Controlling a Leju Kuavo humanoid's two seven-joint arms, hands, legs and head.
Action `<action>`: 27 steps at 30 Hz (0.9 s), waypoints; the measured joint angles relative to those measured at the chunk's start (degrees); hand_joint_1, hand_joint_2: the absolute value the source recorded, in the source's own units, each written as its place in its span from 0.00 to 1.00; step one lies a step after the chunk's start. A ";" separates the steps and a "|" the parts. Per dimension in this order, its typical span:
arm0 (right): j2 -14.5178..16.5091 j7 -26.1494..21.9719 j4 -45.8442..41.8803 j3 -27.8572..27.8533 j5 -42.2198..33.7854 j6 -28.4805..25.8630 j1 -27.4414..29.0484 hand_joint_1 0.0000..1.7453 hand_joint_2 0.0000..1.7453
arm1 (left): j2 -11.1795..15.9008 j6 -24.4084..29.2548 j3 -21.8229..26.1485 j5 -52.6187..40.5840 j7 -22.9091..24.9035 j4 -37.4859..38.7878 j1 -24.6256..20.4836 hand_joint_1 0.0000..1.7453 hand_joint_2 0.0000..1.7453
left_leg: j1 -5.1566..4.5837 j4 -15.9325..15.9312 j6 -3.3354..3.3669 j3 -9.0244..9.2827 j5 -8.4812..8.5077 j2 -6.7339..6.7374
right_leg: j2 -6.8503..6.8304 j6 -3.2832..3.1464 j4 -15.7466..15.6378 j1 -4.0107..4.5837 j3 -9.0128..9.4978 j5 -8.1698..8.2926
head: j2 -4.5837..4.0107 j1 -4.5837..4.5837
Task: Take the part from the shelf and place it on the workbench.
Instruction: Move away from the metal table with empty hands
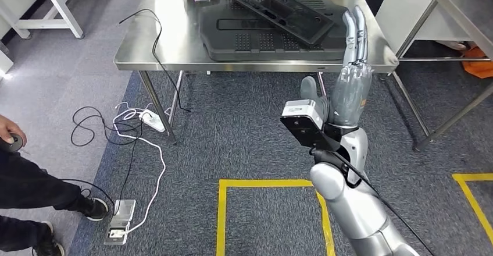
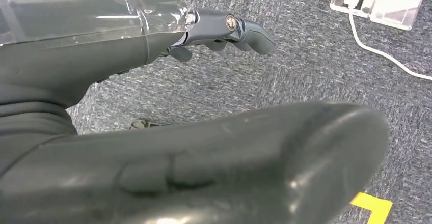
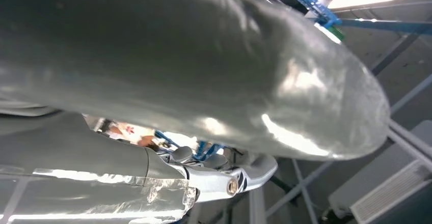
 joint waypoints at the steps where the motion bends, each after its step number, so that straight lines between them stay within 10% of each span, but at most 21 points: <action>1: -0.04 0.00 0.00 0.00 0.00 0.00 0.01 0.00 0.00 | 0.00 0.00 0.00 0.00 0.00 0.00 0.00 0.00 0.00 | -0.01 0.01 0.13 -0.21 0.12 0.01 | 0.03 0.06 1.41 -0.02 -0.56 -1.04 | 0.00 0.14; 4: -0.33 0.02 0.00 0.00 -0.02 0.00 0.26 0.00 0.00 | -0.04 0.00 0.00 0.00 0.00 0.00 0.07 0.00 0.00 | -0.12 0.42 0.40 -1.99 1.14 0.03 | 0.13 0.50 8.57 -0.16 -2.22 -5.09 | 0.00 0.70; 7: -0.49 0.01 -0.03 0.00 -0.02 0.00 0.26 0.00 0.00 | -0.13 0.00 0.00 0.00 0.00 0.00 0.06 0.00 0.00 | -0.27 1.67 -0.32 -3.98 2.04 -0.02 | 0.27 0.31 -0.25 -0.12 3.95 -1.62 | 0.00 1.15; 11: -0.51 -0.04 -0.13 0.00 -0.27 0.00 0.30 0.00 0.00 | -0.13 0.00 0.00 0.00 0.00 0.00 0.10 0.00 0.00 | -0.33 2.15 -1.71 -4.72 2.66 -0.12 | 0.36 -1.13 -1.83 0.09 3.79 -0.56 | 0.00 1.13; 17: -0.52 -0.16 -0.36 0.00 -0.91 0.02 0.32 0.00 0.00 | -0.13 -0.02 0.00 0.00 0.00 0.00 0.12 0.00 0.00 | 0.00 16.92 -3.18 -9.44 -7.32 -0.22 | -0.15 -2.60 -1.85 -0.01 1.24 1.59 | 0.00 0.37; 19: -0.52 -0.13 -0.40 0.00 -0.92 0.02 0.33 0.00 0.00 | -0.13 -0.03 0.00 0.00 0.00 0.00 0.12 0.00 0.00 | -0.04 15.17 -2.97 -7.09 -6.35 -0.22 | -0.19 -2.41 -1.56 0.04 0.32 2.10 | 0.00 0.33; 22: -0.52 -0.09 -0.63 0.00 -0.92 0.00 0.30 0.00 0.00 | -0.13 -0.04 0.00 0.00 0.00 0.00 0.04 0.00 0.00 | -0.27 3.80 -2.00 -0.05 -2.68 -0.20 | -0.21 -1.86 -1.12 0.17 -0.41 2.61 | 0.00 0.28; 27: -0.62 0.21 -0.90 -0.01 -0.93 -0.01 0.29 0.00 0.00 | -0.17 -0.04 0.00 0.01 0.00 0.00 0.12 0.00 0.00 | -0.48 0.70 -0.33 0.44 -0.86 0.01 | -0.25 -0.30 -0.69 0.06 -0.95 2.80 | 0.00 0.31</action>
